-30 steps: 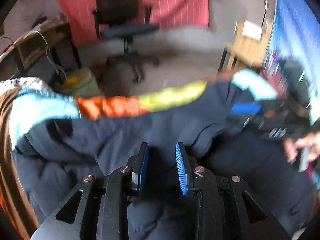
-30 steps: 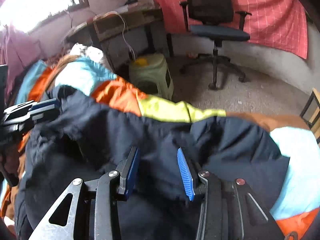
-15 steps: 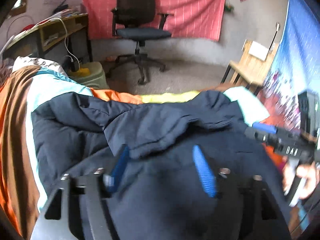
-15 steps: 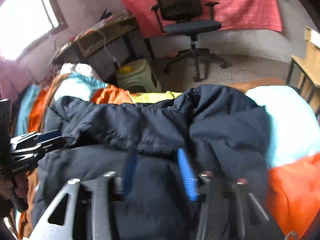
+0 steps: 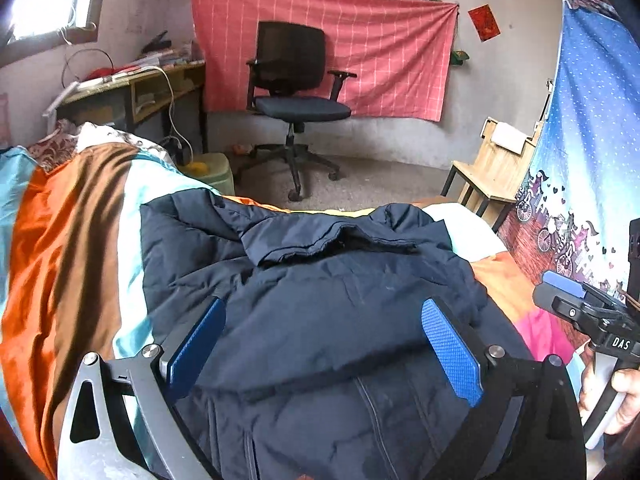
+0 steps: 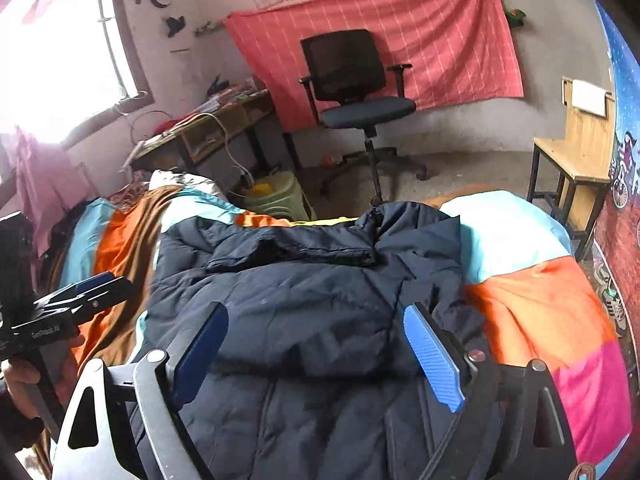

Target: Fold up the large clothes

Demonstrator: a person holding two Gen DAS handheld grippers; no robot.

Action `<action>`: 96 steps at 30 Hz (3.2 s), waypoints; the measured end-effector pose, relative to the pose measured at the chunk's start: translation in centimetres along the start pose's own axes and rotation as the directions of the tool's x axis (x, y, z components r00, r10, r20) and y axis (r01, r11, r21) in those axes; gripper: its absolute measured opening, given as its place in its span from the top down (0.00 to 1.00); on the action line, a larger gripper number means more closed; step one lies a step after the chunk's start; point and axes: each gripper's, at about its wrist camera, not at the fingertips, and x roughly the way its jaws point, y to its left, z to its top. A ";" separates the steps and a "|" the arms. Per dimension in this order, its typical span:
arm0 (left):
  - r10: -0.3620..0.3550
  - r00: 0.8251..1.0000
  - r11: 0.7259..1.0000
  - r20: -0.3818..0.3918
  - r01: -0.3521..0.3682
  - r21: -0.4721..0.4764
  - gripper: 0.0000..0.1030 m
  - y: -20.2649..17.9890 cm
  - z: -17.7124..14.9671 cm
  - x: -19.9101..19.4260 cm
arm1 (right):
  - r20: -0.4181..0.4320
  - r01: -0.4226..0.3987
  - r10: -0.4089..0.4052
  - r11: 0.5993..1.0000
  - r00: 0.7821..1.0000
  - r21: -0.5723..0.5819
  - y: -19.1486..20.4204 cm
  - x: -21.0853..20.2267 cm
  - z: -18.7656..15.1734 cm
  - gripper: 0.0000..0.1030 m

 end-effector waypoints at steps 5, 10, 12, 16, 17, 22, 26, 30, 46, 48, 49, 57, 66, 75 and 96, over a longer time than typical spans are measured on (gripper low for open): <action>0.031 0.999 0.999 0.016 -0.031 -0.008 0.07 -0.8 -2.6 -2.3 | 0.011 -0.044 0.044 0.999 0.999 -0.029 1.1 -1.9 -2.2 0.12; 0.072 0.997 0.997 0.020 -0.072 -0.016 0.07 -2.1 -5.8 -4.4 | -0.018 -0.086 0.085 0.994 0.996 -0.073 1.4 -3.2 -4.4 0.11; 0.089 0.996 0.996 0.026 -0.088 -0.009 0.06 -2.5 -7.0 -5.4 | -0.037 -0.099 0.096 0.989 0.995 -0.106 1.5 -3.8 -5.2 0.11; 0.112 0.993 0.994 0.037 -0.112 -0.001 0.06 -3.5 -9.6 -7.5 | -0.078 -0.121 0.108 0.976 0.991 -0.181 1.9 -5.0 -7.0 0.10; 0.113 0.993 0.994 0.038 -0.114 0.004 0.06 -3.7 -10.1 -7.8 | -0.091 -0.126 0.109 0.972 0.990 -0.200 1.9 -5.3 -7.5 0.10; 0.133 0.991 0.990 0.033 -0.134 0.038 0.06 -5.5 -13.1 -9.6 | -0.149 -0.153 0.118 0.957 0.982 -0.246 1.9 -7.0 -10.4 0.10; 0.139 0.990 0.990 0.022 -0.139 0.027 0.06 -6.5 -15.2 -10.7 | -0.183 -0.156 0.105 0.945 0.978 -0.288 2.1 -8.5 -12.7 0.10; 0.143 0.990 0.989 0.011 -0.144 0.046 0.06 -7.8 -17.1 -11.4 | -0.216 -0.171 0.108 0.938 0.970 -0.302 2.2 -10.0 -14.7 0.10; 0.134 0.980 0.972 -0.149 -0.100 0.213 0.06 -8.9 -26.0 -10.8 | -0.416 -0.204 0.005 0.877 0.909 -0.436 1.9 -12.0 -21.3 0.09; 0.148 0.976 0.965 -0.159 -0.107 0.240 0.06 -8.8 -26.8 -10.8 | -0.441 -0.200 -0.026 0.867 0.897 -0.457 1.9 -11.7 -22.1 0.08; 0.156 0.973 0.959 -0.168 -0.108 0.262 0.06 -8.8 -27.3 -10.7 | -0.456 -0.201 -0.040 0.861 0.889 -0.466 1.8 -11.4 -22.5 0.08; 0.239 0.943 0.903 -0.230 -0.130 0.409 0.06 -8.6 -31.4 -9.0 | -0.578 -0.205 -0.188 0.812 0.794 -0.547 1.7 -7.9 -26.2 0.08; 0.408 0.890 0.835 -0.205 -0.273 0.478 0.06 -7.7 -33.6 -6.6 | -0.586 -0.185 -0.332 0.736 0.739 -0.651 2.2 -5.5 -28.7 0.08; 0.486 0.859 0.810 -0.162 -0.374 0.451 0.06 -6.3 -33.9 -5.3 | -0.405 -0.130 -0.515 0.487 0.756 -0.863 3.8 -4.2 -32.7 0.02; 0.436 0.898 0.826 -0.064 -0.371 0.425 0.61 -8.3 -32.6 -7.2 | -0.243 -0.053 -0.480 0.375 0.843 -0.926 5.7 -6.2 -33.9 0.55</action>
